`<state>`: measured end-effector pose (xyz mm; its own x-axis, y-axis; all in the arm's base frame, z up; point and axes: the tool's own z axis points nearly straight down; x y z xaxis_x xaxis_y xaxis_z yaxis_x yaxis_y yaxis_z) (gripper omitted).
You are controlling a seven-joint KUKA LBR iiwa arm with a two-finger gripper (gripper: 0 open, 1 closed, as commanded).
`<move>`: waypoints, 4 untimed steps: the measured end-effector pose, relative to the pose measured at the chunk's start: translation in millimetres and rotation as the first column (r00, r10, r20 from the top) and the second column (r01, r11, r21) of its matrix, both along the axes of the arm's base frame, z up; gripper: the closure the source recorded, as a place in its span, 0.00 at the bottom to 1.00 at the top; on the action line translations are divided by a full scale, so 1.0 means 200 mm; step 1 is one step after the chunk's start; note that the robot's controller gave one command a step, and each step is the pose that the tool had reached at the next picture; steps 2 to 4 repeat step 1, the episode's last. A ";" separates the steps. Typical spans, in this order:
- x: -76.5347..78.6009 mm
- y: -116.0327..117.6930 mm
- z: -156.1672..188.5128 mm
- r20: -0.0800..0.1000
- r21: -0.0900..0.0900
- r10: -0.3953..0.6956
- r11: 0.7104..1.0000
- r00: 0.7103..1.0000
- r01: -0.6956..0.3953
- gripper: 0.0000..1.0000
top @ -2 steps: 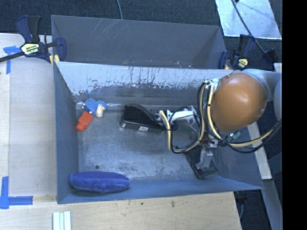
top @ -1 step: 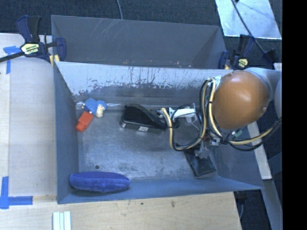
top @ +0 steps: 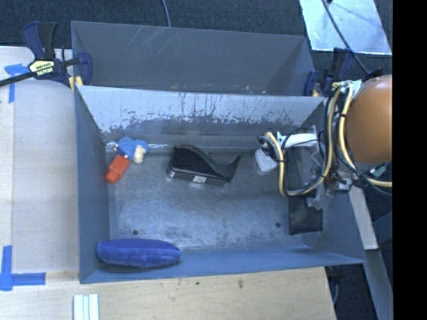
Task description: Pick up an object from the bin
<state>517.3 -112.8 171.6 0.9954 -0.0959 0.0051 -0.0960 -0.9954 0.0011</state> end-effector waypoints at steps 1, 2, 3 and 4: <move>0.06 0.06 0.41 0.002 0.002 0.006 1.000 1.000 -0.006 1.00; 0.06 0.06 0.41 0.002 0.002 0.006 1.000 1.000 -0.006 1.00; 0.06 0.06 0.41 0.002 0.002 0.006 1.000 1.000 -0.006 1.00; 0.06 0.06 0.41 0.002 0.002 0.006 1.000 1.000 -0.006 1.00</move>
Offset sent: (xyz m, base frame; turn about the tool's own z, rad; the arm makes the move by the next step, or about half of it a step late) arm 0.0104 0.0102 0.0783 -0.0063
